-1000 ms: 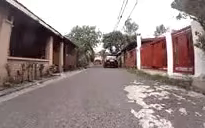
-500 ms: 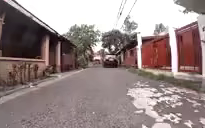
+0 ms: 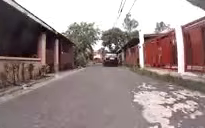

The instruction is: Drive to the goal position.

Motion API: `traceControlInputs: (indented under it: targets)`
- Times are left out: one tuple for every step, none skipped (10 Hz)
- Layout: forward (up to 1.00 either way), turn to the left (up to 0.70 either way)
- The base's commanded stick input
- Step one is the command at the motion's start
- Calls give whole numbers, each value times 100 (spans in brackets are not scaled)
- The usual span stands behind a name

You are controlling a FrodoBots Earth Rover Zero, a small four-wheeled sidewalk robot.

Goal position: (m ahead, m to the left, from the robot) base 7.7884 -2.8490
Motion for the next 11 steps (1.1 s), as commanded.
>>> traceControlInputs:
  targets:
    - [70,0]
    - [70,-2]
    - [70,-34]
    - [70,-35]
    - [70,-12]
    - [70,0]
    - [70,0]
    - [70,0]
    - [70,0]
    - [70,0]
    - [70,0]
